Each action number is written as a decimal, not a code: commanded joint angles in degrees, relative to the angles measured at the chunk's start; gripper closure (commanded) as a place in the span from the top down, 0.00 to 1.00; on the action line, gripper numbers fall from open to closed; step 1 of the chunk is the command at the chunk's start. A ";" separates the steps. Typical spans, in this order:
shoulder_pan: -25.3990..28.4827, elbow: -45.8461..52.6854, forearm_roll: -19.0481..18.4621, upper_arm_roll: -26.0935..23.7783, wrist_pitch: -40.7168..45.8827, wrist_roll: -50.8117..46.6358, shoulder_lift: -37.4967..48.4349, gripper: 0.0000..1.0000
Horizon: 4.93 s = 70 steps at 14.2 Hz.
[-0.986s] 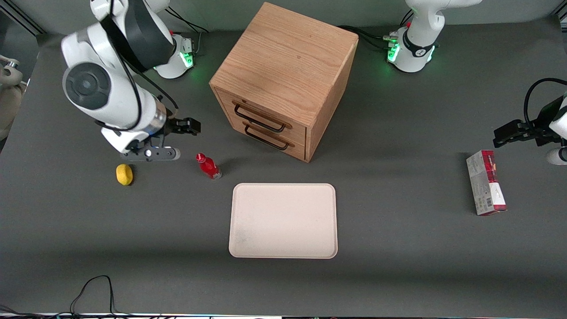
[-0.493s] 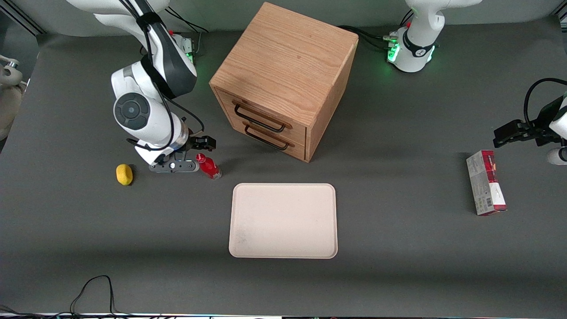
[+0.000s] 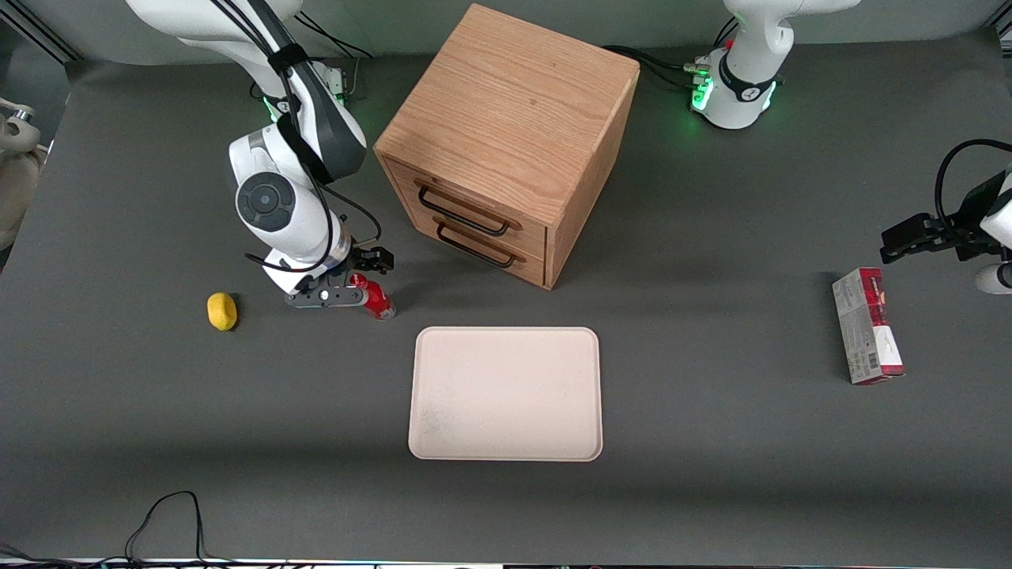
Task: Place coke bottle on tray
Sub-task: 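Close the right gripper around the red bottle's cap end, then lift the bottle and carry it with the right gripper to the tray, then stand the bottle upright on the tray corner and open the right gripper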
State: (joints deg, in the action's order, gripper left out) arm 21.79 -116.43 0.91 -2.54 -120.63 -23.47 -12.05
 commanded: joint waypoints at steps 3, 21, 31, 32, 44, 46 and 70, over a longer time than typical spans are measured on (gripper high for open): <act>0.45 -0.12 -1.17 0.52 -1.45 0.26 -0.43 1.00; 0.27 2.61 -1.17 0.78 -1.27 0.09 -2.10 0.00; 0.01 20.85 0.66 2.80 22.77 0.00 -0.96 0.00; -0.17 24.89 2.59 2.98 25.94 0.09 -1.14 0.00; -3.95 68.75 4.45 3.07 50.06 -2.63 -24.47 0.00; -3.77 72.57 4.45 1.50 41.06 -8.58 -31.17 0.00; 0.62 72.13 -0.47 -0.80 15.95 -22.59 -45.08 0.00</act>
State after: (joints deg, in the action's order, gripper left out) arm 21.73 -46.68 1.93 -3.44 -106.66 -44.90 -56.18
